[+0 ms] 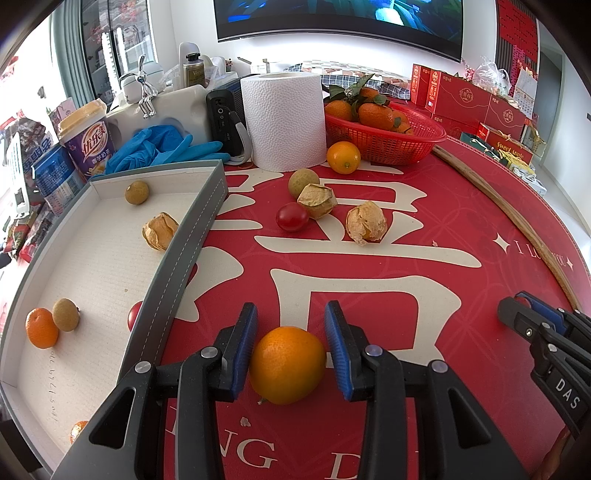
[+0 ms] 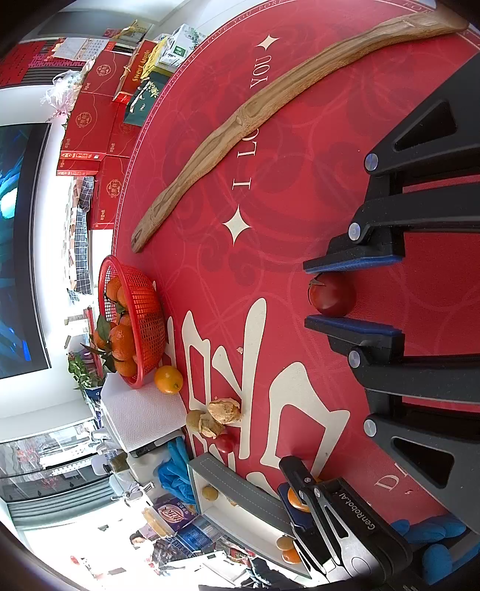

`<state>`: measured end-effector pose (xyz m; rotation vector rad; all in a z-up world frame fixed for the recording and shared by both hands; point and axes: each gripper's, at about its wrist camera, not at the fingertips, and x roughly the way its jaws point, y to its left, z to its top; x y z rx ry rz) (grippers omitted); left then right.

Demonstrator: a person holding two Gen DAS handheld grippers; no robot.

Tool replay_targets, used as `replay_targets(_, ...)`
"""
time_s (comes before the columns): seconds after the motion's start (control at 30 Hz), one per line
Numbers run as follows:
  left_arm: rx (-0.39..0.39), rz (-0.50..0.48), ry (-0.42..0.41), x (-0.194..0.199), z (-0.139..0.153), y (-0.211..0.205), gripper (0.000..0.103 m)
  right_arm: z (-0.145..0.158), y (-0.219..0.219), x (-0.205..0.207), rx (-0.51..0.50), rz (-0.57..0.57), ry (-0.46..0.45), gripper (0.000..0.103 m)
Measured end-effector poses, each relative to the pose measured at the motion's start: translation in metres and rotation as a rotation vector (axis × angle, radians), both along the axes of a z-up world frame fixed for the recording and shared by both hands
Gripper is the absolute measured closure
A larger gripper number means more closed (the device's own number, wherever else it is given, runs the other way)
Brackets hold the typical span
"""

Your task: Organize fruits

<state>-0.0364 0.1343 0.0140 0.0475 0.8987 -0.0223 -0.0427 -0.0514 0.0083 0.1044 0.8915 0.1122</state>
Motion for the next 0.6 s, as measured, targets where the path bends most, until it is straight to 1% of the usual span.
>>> replay_targets(0.1,0.001,0.000,0.000,0.000,0.000,0.000,0.062,-0.001,0.000,0.000,-0.004,0.001,0.001,0.080)
replay_targets(0.17,0.003,-0.002,-0.003,0.000,0.000,-0.001,0.065,0.000,-0.002,-0.001,0.006,0.006,0.005,0.080)
replay_targets(0.3,0.030,-0.022,-0.005,-0.005,0.000,-0.005,0.065,0.001,-0.008,0.000,0.047,0.010,0.025,0.080)
replay_targets(0.47,0.008,-0.035,0.000,-0.009,0.004,-0.005,0.067,0.003,-0.013,0.000,0.075,0.001,0.036,0.080)
replay_targets(0.6,-0.012,-0.040,-0.002,-0.011,0.009,-0.002,0.070,0.007,-0.013,-0.001,0.085,0.004,0.033,0.080)
